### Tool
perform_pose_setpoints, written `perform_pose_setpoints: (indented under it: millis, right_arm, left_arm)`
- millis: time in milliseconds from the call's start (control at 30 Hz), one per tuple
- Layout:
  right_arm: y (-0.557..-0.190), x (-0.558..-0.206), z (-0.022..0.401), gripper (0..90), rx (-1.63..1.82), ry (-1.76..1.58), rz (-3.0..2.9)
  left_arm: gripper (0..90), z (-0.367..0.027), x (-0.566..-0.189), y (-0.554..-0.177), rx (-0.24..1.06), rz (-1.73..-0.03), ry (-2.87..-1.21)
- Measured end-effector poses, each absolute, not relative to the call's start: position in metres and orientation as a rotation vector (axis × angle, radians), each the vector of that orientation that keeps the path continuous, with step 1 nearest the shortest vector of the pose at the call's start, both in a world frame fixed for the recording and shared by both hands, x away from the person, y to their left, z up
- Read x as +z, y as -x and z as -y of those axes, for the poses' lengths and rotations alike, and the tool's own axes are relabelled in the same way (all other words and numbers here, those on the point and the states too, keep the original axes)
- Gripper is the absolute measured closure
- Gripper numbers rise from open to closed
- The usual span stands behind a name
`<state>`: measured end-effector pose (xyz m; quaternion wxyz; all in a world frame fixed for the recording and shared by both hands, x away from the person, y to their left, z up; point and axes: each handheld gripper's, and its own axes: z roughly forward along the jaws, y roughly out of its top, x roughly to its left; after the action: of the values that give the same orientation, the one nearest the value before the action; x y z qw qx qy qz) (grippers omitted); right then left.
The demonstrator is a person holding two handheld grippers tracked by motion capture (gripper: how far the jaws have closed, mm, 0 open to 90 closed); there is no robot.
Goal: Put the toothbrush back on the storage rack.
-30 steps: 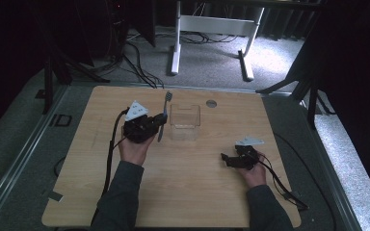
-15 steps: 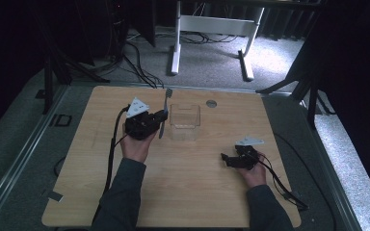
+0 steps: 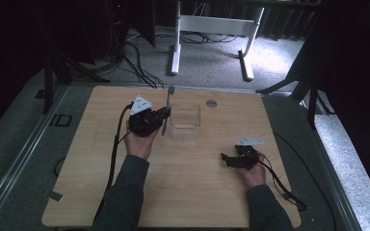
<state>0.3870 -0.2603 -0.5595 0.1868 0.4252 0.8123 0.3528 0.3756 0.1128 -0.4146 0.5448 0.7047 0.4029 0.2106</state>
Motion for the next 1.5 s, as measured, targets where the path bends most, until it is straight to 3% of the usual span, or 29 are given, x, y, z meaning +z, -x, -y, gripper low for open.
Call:
perform_pose_setpoints:
  millis: [1500]
  right_arm:
    - [-0.387, -0.559, 0.260, 23.6, 0.993, -1.197, -2.288]
  left_arm:
    - [81.7, -0.103, -0.419, -0.400, 0.541, -0.930, -1.580]
